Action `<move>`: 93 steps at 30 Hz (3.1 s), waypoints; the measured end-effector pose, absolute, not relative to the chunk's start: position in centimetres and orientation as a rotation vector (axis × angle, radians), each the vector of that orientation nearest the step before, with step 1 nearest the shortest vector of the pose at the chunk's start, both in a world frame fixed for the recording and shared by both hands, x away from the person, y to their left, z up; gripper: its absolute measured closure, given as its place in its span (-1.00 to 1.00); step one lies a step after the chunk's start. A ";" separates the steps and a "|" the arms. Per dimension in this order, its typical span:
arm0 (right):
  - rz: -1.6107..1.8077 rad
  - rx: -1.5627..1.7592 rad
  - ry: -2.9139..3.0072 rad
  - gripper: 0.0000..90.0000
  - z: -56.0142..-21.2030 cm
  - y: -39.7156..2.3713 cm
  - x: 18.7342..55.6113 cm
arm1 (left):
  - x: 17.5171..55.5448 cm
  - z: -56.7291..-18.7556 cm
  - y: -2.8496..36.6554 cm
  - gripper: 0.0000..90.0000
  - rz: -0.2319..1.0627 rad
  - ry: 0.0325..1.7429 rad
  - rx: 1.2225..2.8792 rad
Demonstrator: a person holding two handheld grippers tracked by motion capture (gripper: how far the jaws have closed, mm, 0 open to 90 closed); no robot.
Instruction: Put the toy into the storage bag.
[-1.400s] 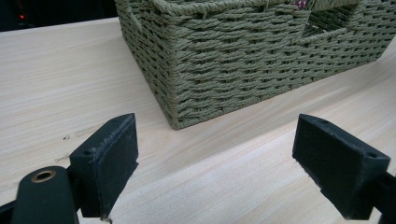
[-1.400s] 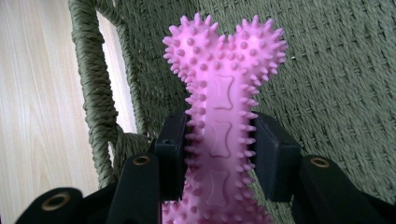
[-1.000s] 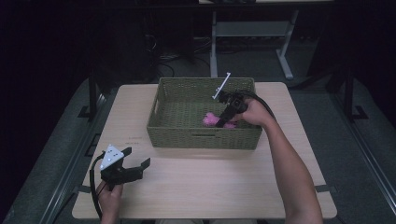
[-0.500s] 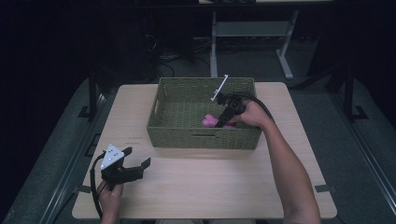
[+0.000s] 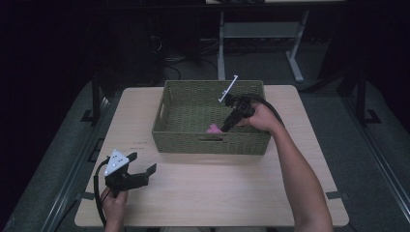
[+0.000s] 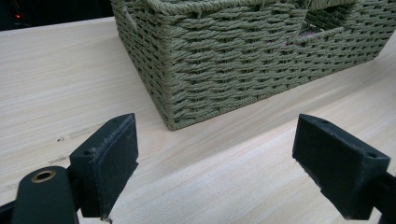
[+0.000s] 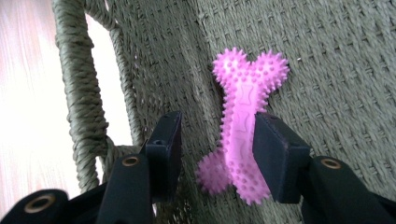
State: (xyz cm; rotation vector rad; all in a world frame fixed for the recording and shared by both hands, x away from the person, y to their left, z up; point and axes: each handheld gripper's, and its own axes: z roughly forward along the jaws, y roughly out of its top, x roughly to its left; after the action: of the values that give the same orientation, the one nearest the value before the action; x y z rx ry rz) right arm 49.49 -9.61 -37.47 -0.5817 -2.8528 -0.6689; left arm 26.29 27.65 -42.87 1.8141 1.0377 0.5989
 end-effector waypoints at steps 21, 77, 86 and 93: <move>-0.776 -0.646 -2.866 -0.10 -34.8 -12.0 47.6 | 26.3 -42.9 27.5 -0.69 0.596 1.038 1.813; -0.900 -0.533 -2.907 -0.41 -31.4 -13.3 40.1 | 26.5 -42.9 27.1 -0.69 0.593 1.033 1.827; -0.912 -0.529 -2.902 -0.45 -32.0 -13.7 39.0 | 26.4 -43.0 27.0 -0.69 0.598 1.031 1.834; -0.932 -0.522 -2.906 -0.46 -32.7 -14.1 37.9 | 26.4 -43.0 27.0 -0.69 0.596 1.032 1.830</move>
State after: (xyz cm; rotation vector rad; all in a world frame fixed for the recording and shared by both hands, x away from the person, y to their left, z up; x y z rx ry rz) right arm 37.86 -14.06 -32.66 -0.5218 -2.9057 -0.9324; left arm 26.43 26.97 -42.96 1.8297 1.0319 0.5957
